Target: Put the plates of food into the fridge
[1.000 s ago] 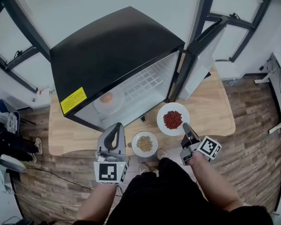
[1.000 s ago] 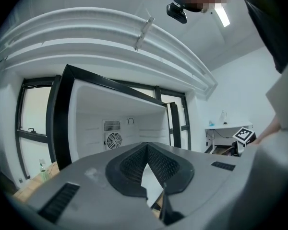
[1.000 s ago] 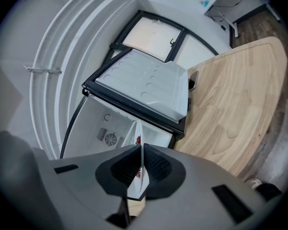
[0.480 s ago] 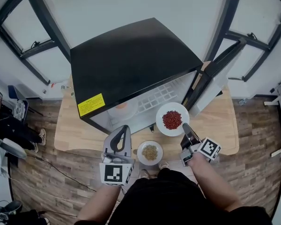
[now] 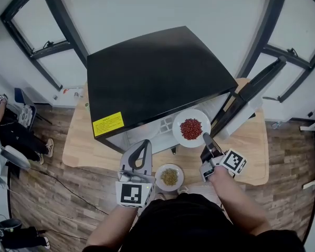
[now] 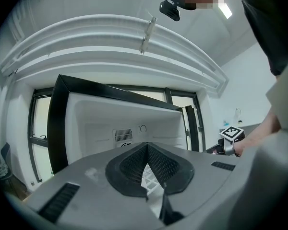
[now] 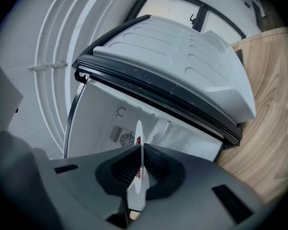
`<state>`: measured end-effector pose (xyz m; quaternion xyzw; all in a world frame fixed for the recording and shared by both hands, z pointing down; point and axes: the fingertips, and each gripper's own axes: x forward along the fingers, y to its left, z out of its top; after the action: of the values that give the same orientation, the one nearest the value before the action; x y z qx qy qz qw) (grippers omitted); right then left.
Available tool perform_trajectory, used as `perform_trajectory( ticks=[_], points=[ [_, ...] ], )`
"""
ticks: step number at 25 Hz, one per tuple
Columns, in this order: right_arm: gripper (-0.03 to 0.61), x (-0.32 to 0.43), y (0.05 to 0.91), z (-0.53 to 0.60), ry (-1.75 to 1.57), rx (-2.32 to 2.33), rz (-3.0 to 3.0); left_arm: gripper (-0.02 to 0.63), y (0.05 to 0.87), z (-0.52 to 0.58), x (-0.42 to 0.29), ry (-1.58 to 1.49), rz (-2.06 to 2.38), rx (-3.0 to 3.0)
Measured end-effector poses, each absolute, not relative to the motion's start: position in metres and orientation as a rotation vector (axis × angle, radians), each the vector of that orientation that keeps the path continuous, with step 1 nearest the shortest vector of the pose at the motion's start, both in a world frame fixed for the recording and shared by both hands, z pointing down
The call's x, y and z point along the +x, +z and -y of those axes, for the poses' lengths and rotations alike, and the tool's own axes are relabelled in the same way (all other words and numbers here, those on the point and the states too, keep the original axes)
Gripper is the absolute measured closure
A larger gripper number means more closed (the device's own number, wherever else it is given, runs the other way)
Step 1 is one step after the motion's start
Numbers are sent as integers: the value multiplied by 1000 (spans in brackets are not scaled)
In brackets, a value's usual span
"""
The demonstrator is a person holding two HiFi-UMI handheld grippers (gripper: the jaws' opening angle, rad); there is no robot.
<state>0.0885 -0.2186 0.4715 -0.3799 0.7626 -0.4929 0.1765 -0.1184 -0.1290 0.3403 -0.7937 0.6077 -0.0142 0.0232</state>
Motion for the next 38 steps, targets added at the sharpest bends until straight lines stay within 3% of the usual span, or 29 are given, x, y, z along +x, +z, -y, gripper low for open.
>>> perform_trajectory(
  ticks=[20, 25, 38],
  points=[
    [546, 36, 470, 294, -1404, -1091, -2260, 609, 344, 150, -136, -81, -1959, -2410],
    [543, 32, 469, 302, -1257, -1203, -2397, 609, 340, 147, -145, -69, -1988, -2377],
    [397, 30, 489, 308, -970, -1567, -2731, 609, 335, 138, -150, -96, -2042, -2309]
  ],
)
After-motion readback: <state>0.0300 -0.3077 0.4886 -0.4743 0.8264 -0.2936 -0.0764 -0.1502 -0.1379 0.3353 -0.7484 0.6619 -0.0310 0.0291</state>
